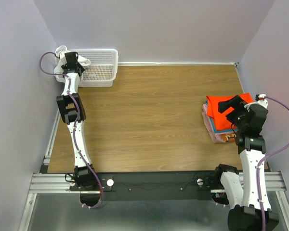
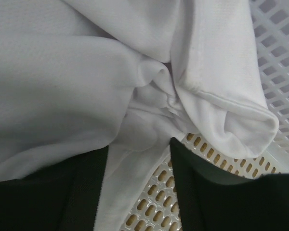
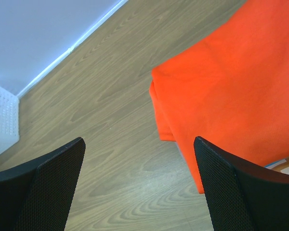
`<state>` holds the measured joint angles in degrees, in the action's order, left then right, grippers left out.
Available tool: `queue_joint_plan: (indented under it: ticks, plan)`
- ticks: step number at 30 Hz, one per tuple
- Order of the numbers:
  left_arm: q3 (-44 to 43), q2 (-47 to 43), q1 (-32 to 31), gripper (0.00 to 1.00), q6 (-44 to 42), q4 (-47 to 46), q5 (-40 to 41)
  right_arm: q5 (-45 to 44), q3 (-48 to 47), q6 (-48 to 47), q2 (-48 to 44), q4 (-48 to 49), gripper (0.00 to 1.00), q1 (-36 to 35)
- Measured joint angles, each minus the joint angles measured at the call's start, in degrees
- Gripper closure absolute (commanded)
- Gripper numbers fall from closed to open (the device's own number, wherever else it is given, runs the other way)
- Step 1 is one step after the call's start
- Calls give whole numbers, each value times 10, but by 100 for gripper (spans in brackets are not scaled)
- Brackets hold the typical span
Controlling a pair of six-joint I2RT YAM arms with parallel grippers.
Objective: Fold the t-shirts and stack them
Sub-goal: Grab the tshirt from the pile
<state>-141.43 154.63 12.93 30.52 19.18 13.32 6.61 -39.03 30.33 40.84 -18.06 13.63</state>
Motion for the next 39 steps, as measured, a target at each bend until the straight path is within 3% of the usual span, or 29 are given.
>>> queue_joint_plan:
  ticks: [1, 2, 4, 5, 6, 15, 21, 28, 39]
  plan:
    - [0, 1, 3, 62, 2, 1, -3, -1, 0, 0, -2, 0, 0, 0]
    - [0, 1, 7, 75, 9, 2, -6, -3, 0, 0, -4, 0, 0, 0]
    - [0, 1, 10, 81, 11, 2, -11, -6, 0, 0, -8, 0, 0, 0]
    - [0, 1, 12, 94, 12, 1, -16, -8, 0, 0, -9, 0, 0, 0]
    - [0, 1, 13, 100, 12, 0, -19, -10, 0, 0, -9, 0, 0, 0]
    - [63, -13, 16, 100, 1, -55, -81, -14, 0, -3, -9, 0, 0, 0]
    - [137, -84, 11, 100, -25, -89, -104, -17, 0, -4, -9, 0, 0, 0]
    - [177, -188, 4, 100, -47, -129, -104, -21, 3, -4, -16, 0, 0, 0]
    - [198, -220, -3, 100, -84, -125, -85, -23, 3, -4, -15, 0, 0, 0]
